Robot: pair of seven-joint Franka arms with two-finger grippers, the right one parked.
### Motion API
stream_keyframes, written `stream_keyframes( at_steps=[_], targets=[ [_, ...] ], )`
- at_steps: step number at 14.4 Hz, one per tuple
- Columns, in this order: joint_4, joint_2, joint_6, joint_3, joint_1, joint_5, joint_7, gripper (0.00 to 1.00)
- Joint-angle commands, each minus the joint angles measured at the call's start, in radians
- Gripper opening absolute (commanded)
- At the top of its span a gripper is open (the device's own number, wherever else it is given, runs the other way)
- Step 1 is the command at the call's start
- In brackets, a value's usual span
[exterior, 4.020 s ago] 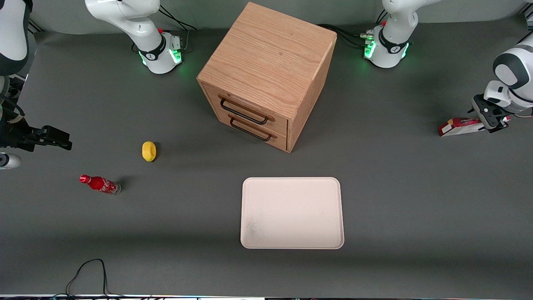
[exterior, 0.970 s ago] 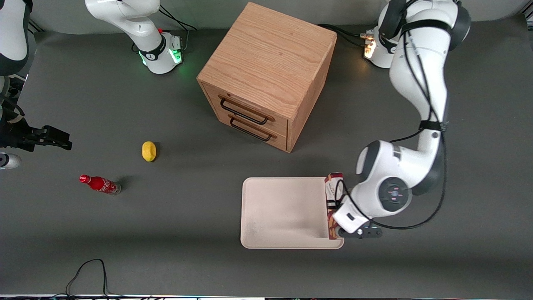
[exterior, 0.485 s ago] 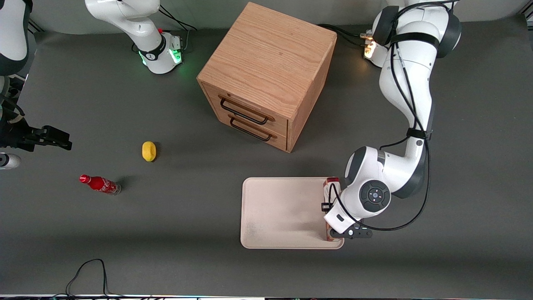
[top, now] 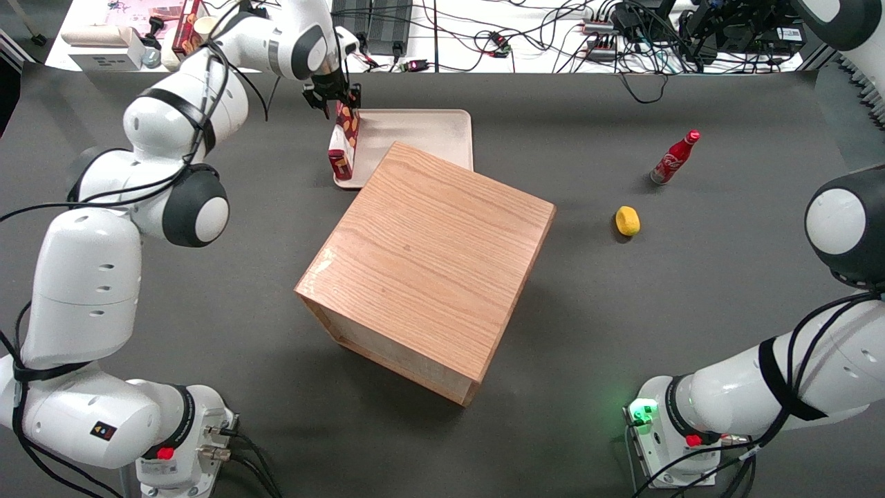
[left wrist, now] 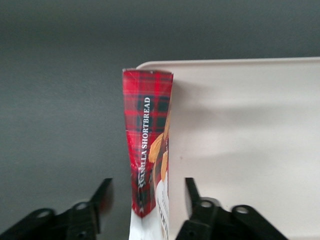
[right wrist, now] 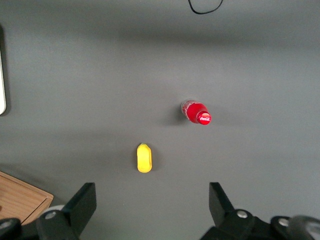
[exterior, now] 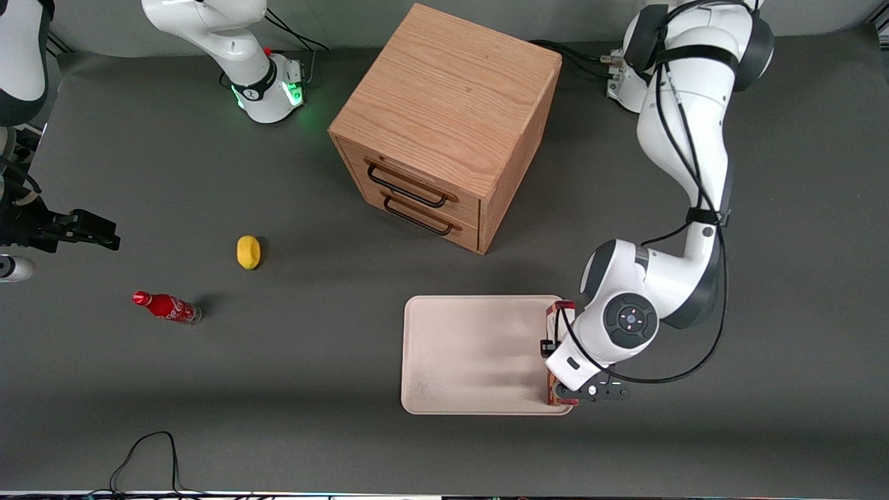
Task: Place red cookie box on tray
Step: 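Lower the box onto the tray's rim area and open the left gripper, then raise the left gripper away from the box on the tray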
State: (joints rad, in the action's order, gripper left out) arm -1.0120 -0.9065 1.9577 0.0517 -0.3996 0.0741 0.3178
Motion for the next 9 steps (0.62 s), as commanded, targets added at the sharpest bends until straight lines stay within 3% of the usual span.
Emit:
stream_keyframes(
  at_steps=[1,3,9],
  targets=[
    [-0.142,0.16,-0.031,0.008,0.03,0.0,0.003,1.0],
    [-0.32,0.332,-0.016,0.007,0.083,0.001,-0.002,1.0],
    [-0.539,0.665,-0.163,0.005,0.22,0.0,-0.063,1.0]
  ],
)
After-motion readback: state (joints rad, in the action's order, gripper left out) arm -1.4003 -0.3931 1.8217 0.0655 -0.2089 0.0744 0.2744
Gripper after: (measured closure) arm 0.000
